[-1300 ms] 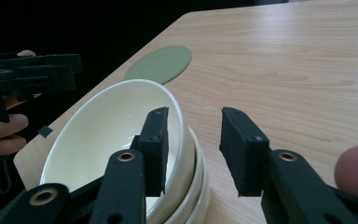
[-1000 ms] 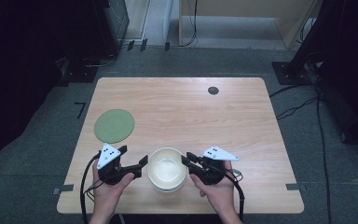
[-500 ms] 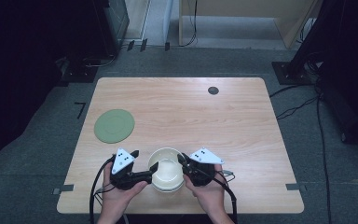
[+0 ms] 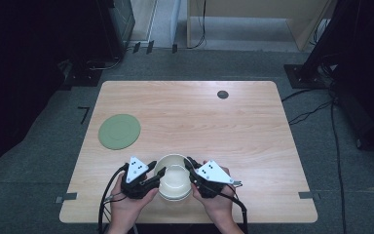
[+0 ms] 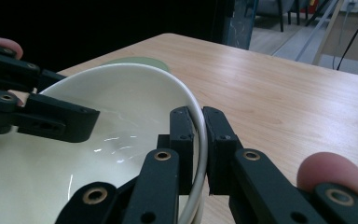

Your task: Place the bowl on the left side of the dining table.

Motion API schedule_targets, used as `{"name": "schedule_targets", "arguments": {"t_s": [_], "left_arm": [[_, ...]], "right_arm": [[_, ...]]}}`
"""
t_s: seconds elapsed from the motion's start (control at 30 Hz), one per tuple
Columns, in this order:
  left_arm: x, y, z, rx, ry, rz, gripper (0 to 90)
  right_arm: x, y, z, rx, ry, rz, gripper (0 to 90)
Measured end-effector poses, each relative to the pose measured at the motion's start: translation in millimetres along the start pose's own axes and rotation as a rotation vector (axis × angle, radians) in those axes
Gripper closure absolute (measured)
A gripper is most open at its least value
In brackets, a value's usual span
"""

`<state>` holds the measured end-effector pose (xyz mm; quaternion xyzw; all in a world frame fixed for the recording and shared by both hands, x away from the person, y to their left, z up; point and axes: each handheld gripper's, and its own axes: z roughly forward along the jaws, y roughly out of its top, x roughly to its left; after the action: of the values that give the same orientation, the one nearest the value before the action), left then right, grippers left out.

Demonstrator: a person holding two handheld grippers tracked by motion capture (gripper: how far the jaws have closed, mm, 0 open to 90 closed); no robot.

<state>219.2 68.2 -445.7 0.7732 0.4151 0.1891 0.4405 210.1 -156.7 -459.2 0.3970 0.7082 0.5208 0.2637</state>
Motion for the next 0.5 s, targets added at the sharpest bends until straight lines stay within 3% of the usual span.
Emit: {"name": "schedule_targets", "arguments": {"t_s": [0.27, 0.5], "left_arm": [[-8.1, 1.6, 12.5, 0.025, 0.056, 0.082, 78.0], [-9.4, 2.7, 6.6, -0.049, 0.080, 0.109, 83.0]], "right_arm": [[5.3, -2.7, -4.8, -0.078, -0.015, -0.074, 84.2], [6.9, -5.2, -6.0, -0.115, -0.027, -0.094, 84.2]]}}
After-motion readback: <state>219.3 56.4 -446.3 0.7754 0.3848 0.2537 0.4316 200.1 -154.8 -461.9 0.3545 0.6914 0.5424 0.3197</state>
